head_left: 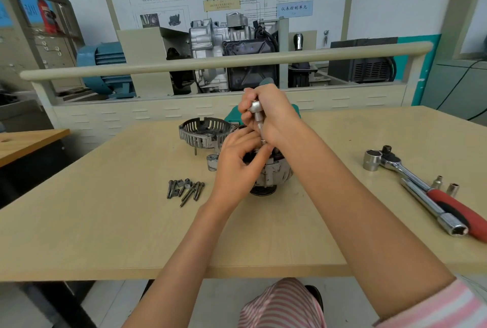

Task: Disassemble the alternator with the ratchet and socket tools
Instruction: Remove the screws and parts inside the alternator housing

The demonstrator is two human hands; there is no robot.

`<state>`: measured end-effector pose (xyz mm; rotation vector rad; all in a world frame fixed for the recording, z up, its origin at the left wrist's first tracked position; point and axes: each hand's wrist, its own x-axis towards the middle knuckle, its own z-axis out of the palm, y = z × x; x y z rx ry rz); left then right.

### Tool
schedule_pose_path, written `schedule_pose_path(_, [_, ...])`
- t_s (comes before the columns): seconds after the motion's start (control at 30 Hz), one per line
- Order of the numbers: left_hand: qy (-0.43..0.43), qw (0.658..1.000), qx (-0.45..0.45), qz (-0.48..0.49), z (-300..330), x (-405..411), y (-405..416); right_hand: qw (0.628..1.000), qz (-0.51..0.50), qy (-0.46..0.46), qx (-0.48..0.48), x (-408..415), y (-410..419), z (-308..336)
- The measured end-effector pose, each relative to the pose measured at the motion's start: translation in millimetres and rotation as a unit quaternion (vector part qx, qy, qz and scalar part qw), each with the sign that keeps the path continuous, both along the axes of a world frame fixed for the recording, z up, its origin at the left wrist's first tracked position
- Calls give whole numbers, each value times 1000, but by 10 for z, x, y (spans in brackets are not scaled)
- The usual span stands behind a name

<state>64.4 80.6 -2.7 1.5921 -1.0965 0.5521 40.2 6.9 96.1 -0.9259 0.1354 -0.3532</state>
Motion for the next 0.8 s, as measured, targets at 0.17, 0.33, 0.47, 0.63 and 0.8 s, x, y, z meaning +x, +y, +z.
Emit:
schedule_pose_path(0.17, [9,1000,-1,-3,7,-24,7,1000,14,-13,-9,-15,38,-3])
schedule_pose_path(0.33, [1,999,26,20,18,-70,-6,999,-13,-50,3,-75,69,-26])
schedule_pose_path(0.47, [29,999,25,3,70,-77,24,979,-189,-71,1,-48,92,-66])
schedule_pose_path(0.63, [68,997,-18,-18,87,-123,17,948,-306,-88,8,-33,141,-87])
schedule_pose_path(0.8, [85,996,-3,-34,117,-110,42,977,-206,-53,-14,-45,108,-52])
